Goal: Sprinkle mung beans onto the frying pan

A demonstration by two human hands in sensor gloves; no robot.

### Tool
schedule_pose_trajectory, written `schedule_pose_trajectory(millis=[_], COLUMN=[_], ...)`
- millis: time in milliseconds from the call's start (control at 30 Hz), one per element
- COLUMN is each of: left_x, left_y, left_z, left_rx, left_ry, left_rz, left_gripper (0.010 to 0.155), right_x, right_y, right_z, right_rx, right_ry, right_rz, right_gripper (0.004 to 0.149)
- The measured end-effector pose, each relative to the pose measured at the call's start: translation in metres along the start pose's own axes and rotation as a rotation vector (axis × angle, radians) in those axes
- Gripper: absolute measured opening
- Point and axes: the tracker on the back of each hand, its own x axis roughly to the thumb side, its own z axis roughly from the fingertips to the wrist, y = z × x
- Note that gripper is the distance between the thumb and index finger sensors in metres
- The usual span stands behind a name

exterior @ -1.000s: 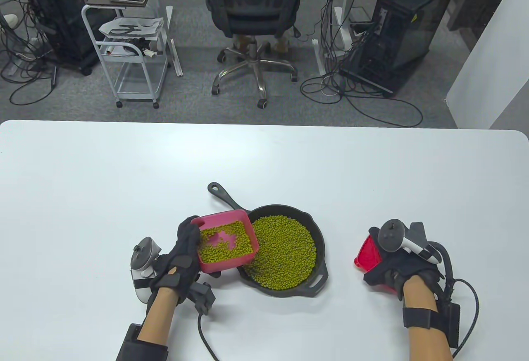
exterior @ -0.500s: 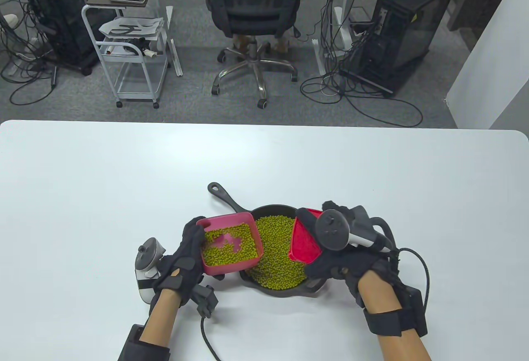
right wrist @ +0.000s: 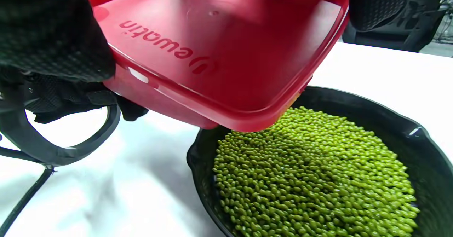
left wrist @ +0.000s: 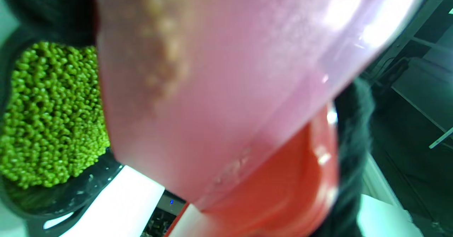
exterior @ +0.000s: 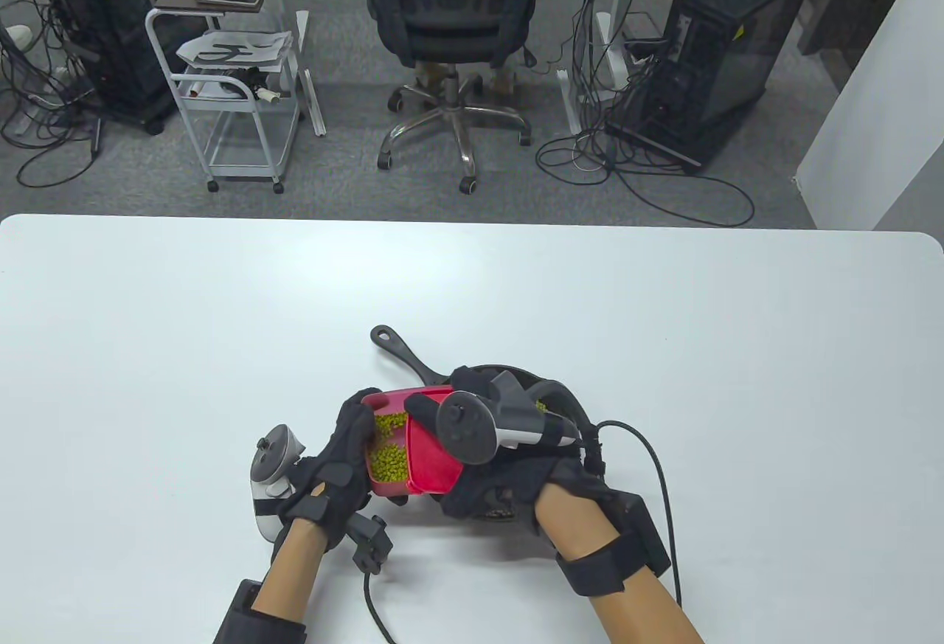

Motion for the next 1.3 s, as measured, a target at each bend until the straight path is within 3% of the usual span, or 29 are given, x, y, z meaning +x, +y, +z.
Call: schedule_pose_trajectory(millis=[567, 800, 967, 1133, 1200, 1300], left_x=[-0.008, -0.011, -0.011, -0.010, -0.009, -0.008], left_y=[-0.010, -0.008, -0.009, -0.009, -0.010, -0.012], left_z=[-0.004, -0.008, -0.008, -0.008, -0.009, -0.009], left_rx=[-0.104, -0.134, -0.134, -0.128, -0.134, -0.140], left_ry=[0.026, 0.015, -0.004, -0.011, -0.017, -0.035], left_rz=[0.019, 0.050, 0.077, 0.081, 0.080, 0.083], left_gripper=[0.089, 0.084, 0.081, 0.081, 0.080, 0.080], right_x=[0.014, -0.002, -0.026, -0.072, -0.084, -0.090], right_y=[0.001, 0.002, 0.002, 0.026, 0.040, 0.060], right_z=[-0.015, -0.008, 0.002, 0.007, 0.009, 0.006], right_rx=[0.048, -0.036, -0.158, -0.317, -0.339, -0.273], right_ry=[-0.037, -0.078, -0.073, 0.210, 0.312, 0.332], right_rz=[-0.025, -0.119, -0.354, -0.676, -0.844, -0.985], right_gripper=[0.110, 0.105, 0.102, 0.086, 0.084, 0.083])
